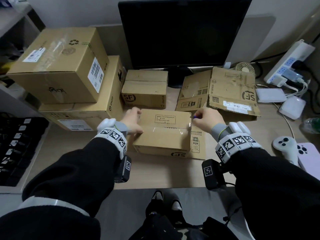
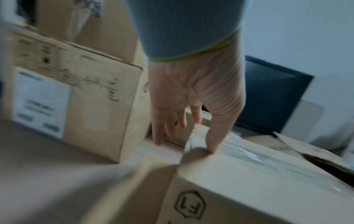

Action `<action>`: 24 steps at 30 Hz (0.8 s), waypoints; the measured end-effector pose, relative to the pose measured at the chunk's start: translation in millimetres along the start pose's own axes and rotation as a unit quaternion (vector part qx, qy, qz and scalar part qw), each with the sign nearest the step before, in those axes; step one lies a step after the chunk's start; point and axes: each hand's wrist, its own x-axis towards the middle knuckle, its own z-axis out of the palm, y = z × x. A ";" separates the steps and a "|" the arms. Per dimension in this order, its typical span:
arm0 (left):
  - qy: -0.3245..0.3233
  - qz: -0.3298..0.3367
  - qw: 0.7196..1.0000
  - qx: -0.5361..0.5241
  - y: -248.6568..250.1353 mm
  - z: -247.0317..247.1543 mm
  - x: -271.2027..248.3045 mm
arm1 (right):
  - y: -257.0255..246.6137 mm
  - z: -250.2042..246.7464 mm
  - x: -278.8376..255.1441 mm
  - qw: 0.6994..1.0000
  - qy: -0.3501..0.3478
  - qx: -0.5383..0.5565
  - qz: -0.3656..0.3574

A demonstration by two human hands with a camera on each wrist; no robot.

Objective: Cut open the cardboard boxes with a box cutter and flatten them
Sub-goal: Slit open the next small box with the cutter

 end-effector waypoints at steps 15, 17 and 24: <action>-0.032 0.158 0.966 0.204 41.8 38.1 -21.1 | -12.4 33.3 1.5 0.996 -0.068 -0.029 0.050; -0.033 0.153 0.964 0.216 45.1 38.7 -21.4 | -11.8 34.1 1.3 0.996 -0.066 -0.027 0.050; -0.072 0.126 0.951 0.272 61.5 37.8 -19.6 | -14.0 34.6 1.1 0.994 -0.072 0.011 0.079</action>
